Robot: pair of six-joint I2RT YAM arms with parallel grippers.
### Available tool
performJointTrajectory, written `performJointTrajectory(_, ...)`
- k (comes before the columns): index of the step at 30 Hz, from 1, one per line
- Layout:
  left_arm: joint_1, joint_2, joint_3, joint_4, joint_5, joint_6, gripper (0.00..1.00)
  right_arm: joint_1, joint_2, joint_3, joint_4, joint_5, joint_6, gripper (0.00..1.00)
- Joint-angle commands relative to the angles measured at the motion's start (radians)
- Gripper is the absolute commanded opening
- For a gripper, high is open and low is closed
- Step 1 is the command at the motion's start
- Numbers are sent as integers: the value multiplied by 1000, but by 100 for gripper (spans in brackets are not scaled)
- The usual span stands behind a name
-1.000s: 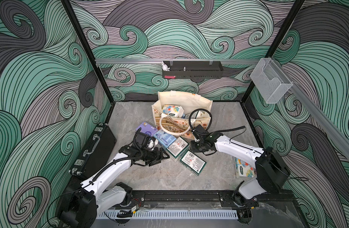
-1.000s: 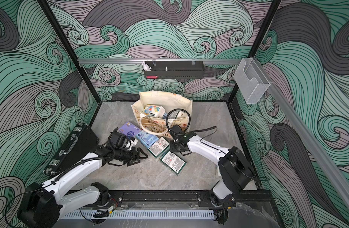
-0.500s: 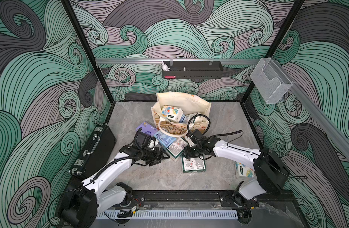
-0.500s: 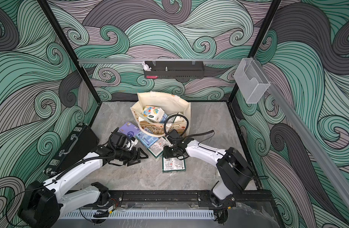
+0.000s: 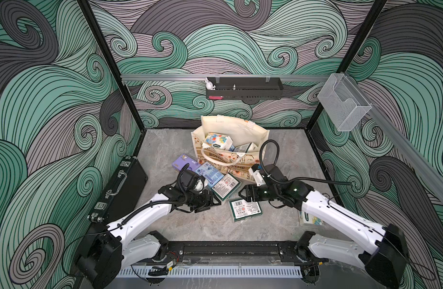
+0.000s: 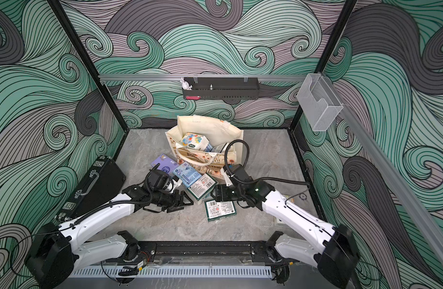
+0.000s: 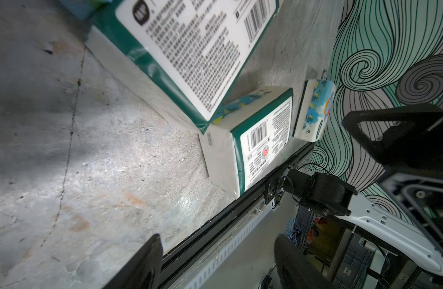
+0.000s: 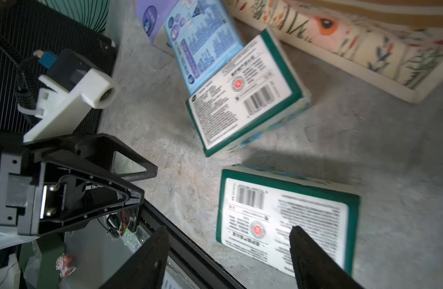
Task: Put tissues into the canvas bag
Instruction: Pick up the pack of facial tissues from the center of the board.
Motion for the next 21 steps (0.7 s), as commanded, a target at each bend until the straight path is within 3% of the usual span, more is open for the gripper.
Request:
performJointTrajectory(1,-51,52,27,59,-38,-40,70,-82,-84,-76,-145,61,18,78)
performJointTrajectory(10,-160,216,130,106,-82,-60,48,-261,-176,-280,-34,-172,45,84)
performJointTrajectory(21,-223,408,234,89,-96,-71,43,-346,-107,-348,102,-312,19,85)
